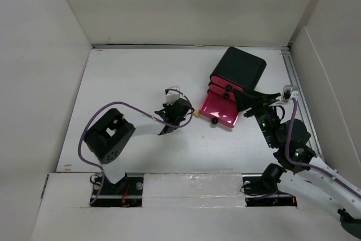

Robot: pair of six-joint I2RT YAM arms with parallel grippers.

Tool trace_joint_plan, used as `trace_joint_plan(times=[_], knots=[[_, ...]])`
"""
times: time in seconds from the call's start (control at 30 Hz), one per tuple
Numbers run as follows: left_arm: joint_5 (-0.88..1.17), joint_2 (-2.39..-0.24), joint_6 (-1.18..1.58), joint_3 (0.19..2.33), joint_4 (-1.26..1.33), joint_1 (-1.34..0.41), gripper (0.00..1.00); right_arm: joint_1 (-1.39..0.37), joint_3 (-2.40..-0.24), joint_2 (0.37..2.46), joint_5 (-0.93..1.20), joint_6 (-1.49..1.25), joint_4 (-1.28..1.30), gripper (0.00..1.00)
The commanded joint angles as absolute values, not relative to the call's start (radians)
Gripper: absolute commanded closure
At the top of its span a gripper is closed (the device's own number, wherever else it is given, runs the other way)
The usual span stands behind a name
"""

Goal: Organize the desk

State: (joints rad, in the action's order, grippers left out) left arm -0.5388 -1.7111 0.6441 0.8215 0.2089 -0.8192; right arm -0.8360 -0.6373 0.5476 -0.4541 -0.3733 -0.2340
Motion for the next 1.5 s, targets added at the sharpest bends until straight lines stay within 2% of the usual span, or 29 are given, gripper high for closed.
trace_joint_plan(times=[0.0,0.13,0.3,0.37,0.4,0.43,0.53,0.63,0.83,1.13,1.3,1.47], knots=[[-0.528,-1.609,0.595,0.905,0.196,-0.851,1.00,-0.830,-0.650,0.555,-0.439,-0.373,-0.270,0.42],[-0.341,-1.597,0.566,0.949,0.291,-0.861,1.00,-0.830,-0.649,0.557,-0.442,-0.370,-0.275,0.41],[-0.213,-1.673,0.563,1.054,0.353,-0.861,1.00,-0.830,-0.647,0.551,-0.446,-0.368,-0.272,0.41],[-0.121,-1.703,0.552,1.078,0.373,-0.861,0.77,-0.830,-0.649,0.552,-0.445,-0.368,-0.270,0.41],[-0.097,-1.710,0.545,1.086,0.400,-0.861,0.50,-0.830,-0.649,0.552,-0.445,-0.368,-0.270,0.42],[-0.057,-1.715,0.540,1.083,0.414,-0.861,0.42,-0.830,-0.649,0.552,-0.446,-0.368,-0.271,0.42],[-0.023,-1.726,0.528,1.072,0.431,-0.861,0.45,-0.830,-0.649,0.557,-0.443,-0.368,-0.272,0.41],[-0.021,-1.730,0.512,1.063,0.430,-0.861,0.42,-0.830,-0.647,0.563,-0.442,-0.370,-0.279,0.41],[-0.187,-1.681,0.494,0.982,0.417,-0.861,0.42,-0.830,-0.652,0.575,-0.437,-0.370,-0.276,0.41],[-0.199,-1.657,0.465,0.832,0.426,-0.851,0.55,-0.830,-0.653,0.580,-0.439,-0.368,-0.275,0.41],[-0.175,-1.686,0.410,0.787,0.479,-0.851,0.50,-0.830,-0.652,0.578,-0.437,-0.370,-0.276,0.41],[-0.190,-1.778,0.347,0.853,0.465,-0.842,0.49,-0.830,-0.655,0.578,-0.437,-0.368,-0.273,0.41]])
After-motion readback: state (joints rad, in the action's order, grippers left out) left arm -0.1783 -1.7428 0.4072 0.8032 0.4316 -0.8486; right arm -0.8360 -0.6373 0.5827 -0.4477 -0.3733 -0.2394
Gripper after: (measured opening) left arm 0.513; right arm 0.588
